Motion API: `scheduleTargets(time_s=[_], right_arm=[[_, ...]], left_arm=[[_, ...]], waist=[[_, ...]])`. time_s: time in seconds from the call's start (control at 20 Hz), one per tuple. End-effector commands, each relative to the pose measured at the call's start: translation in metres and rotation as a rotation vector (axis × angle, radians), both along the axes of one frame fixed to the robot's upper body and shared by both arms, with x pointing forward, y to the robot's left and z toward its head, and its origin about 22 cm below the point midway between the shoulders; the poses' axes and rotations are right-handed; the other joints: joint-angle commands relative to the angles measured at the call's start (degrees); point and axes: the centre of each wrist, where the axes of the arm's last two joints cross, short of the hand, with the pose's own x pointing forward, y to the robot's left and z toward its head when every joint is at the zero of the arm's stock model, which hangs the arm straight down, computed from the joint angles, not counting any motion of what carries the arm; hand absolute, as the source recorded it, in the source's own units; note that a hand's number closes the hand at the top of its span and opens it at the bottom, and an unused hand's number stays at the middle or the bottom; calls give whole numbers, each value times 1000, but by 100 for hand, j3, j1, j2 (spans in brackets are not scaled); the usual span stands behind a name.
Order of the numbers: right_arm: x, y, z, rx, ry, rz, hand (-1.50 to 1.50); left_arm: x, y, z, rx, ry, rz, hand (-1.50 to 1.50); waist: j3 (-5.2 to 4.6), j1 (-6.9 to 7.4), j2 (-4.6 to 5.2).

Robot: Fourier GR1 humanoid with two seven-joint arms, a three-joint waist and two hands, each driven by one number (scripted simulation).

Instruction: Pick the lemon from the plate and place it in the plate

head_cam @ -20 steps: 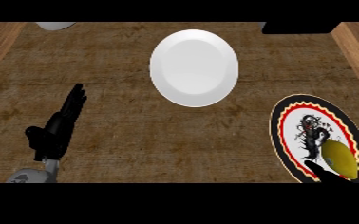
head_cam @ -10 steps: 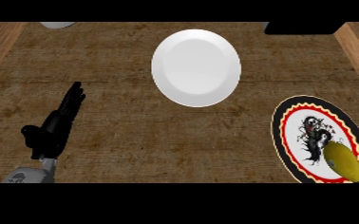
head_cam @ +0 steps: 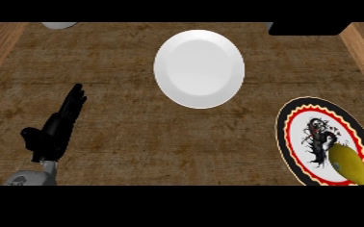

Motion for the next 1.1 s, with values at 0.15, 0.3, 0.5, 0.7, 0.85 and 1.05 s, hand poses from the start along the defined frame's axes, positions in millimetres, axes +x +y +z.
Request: scheduleTargets(time_s=[0.15, 0.3, 0.5, 0.7, 0.85, 1.05], right_arm=[[16, -16, -11, -71, 156, -25, -150], [16, -21, -18, -28, 162, -20, -150], [37, -26, -26, -26, 165, 4, -150], [56, -12, -46, -87, 208, -23, -150], [37, -18, -64, -101, 243, -33, -150], [66, -38, -79, -96, 231, -57, -150]], left_arm=[[1, 4, -8, -1, 8, -6, 0], [-7, 1, -8, -9, -4, -1, 0], [12, -6, 0, 0, 4, -17, 0], [2, 7, 9, -4, -7, -10, 0], [-2, -14, 0, 8, 10, 14, 0], [3, -10, 6, 3, -2, -13, 0]], waist=[[3, 8, 4], [4, -1, -3], [4, -3, 1], [4, 44, 2], [5, 8, -4], [7, 32, 1]])
